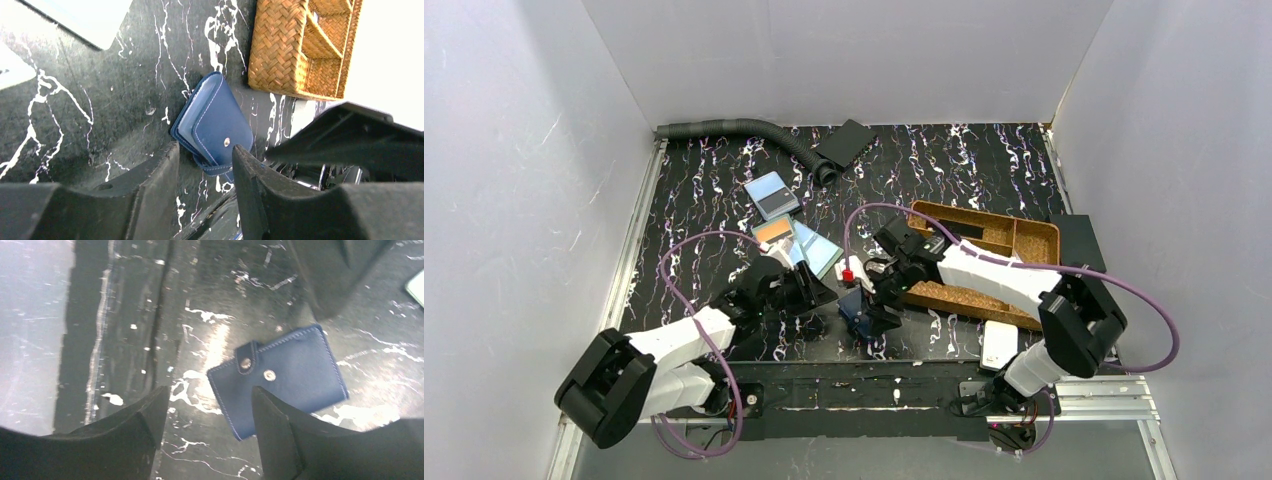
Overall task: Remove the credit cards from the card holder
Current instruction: Open the card holder at the center of the board.
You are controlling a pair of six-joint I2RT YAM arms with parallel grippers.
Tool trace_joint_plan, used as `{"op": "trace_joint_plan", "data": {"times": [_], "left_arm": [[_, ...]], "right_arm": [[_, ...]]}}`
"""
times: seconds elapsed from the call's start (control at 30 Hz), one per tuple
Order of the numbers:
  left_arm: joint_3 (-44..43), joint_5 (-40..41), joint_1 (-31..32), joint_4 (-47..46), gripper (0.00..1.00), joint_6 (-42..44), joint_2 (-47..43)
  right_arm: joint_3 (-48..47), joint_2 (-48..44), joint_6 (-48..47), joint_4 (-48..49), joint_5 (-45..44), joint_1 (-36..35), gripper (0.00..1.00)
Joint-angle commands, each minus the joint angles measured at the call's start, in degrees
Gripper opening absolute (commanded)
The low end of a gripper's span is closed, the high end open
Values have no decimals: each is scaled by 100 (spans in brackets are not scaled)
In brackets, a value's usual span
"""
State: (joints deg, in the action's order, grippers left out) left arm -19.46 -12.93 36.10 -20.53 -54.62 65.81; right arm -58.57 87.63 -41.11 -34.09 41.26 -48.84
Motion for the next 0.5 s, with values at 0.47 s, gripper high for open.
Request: {"op": "trace_joint_plan", "data": {"times": [0.47], "left_arm": [[419, -187, 224, -584, 70, -1321, -75]], "right_arm": [[669, -24, 441, 1515, -2676, -1116, 98]]}}
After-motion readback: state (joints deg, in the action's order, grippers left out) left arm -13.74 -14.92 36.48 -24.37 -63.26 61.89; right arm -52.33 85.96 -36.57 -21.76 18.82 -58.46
